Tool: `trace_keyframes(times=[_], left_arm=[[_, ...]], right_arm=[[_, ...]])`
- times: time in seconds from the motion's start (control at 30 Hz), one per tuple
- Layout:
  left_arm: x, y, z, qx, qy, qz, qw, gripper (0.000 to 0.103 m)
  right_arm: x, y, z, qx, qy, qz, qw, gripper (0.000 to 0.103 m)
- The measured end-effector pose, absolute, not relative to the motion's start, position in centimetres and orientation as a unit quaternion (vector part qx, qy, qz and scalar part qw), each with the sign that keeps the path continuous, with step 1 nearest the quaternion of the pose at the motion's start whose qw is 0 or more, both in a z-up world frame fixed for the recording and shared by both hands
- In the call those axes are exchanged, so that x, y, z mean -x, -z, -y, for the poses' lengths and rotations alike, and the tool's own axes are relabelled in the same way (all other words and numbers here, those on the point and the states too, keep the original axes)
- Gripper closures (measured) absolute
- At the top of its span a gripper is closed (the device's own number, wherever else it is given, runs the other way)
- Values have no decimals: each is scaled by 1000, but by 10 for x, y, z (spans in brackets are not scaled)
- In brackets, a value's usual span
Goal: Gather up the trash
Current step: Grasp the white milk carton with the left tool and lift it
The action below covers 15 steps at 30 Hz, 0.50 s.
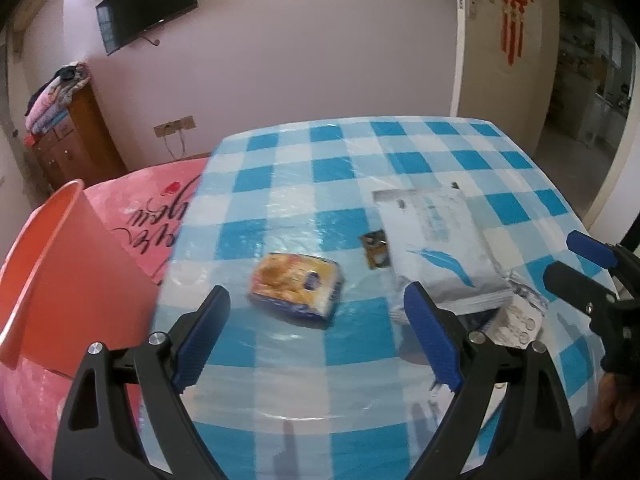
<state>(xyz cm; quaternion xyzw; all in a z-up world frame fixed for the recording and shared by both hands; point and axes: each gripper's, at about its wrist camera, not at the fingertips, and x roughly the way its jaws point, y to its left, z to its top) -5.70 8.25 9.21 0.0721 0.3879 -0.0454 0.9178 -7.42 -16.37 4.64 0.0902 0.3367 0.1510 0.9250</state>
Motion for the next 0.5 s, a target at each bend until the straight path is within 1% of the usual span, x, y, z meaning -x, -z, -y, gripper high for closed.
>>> trace_keyframes(times=[0.2, 0.5], left_arm=[[69, -81, -66, -76, 83, -394, 912, 14], [100, -68, -26, -114, 209, -403, 884, 14]], right_arm=[[75, -37, 193, -119, -132, -341, 923, 10], [72, -23, 227, -169, -125, -348, 914, 10]])
